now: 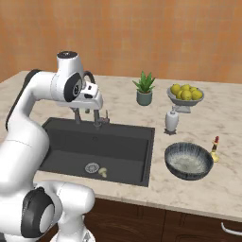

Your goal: Pick the mushroom from the sink and place it in the bowl. Then pick the bowl and place it in the microwave. Then close the microwave door and press the start button.

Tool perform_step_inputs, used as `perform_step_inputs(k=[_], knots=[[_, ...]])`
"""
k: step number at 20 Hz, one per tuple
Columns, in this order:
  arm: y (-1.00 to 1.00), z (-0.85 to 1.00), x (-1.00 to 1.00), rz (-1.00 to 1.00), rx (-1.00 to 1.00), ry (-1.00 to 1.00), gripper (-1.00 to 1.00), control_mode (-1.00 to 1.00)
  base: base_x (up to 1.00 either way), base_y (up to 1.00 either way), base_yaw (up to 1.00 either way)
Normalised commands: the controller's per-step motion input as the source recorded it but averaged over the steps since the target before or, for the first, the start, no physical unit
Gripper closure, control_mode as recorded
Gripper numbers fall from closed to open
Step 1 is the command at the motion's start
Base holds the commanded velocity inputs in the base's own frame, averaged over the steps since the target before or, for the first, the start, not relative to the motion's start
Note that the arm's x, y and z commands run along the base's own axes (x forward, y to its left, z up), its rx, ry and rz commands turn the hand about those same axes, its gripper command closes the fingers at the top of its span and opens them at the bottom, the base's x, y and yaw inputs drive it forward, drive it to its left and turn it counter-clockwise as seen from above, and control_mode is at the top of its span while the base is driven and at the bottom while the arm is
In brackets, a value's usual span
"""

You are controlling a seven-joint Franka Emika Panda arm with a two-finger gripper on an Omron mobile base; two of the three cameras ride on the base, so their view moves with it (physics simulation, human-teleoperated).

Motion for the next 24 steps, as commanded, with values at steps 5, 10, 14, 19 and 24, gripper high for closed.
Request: perform_step_inputs(k=[5,10,14,19,24], knots=[[-0.25,-0.18,0.04,0.0,0.05,0.02,-1.0,-1.0,0.0,0.0,0.0],[-0.87,-0.98,0.15,0.27,0.33,0.1,-1.0,-1.0,0.0,0.0,0.0],[-0.22,-1.0,0.42,0.58,0.29,-0.03,-1.0,-1.0,0.0,0.0,0.0],[0.0,-0.99,0.21,0.68,0.22,-0.08,-1.0,-1.0,0.0,0.0,0.0],[0.01,-0.79,0.06,0.54,0.07,-0.11,-1.0,-1.0,0.0,0.0,0.0]])
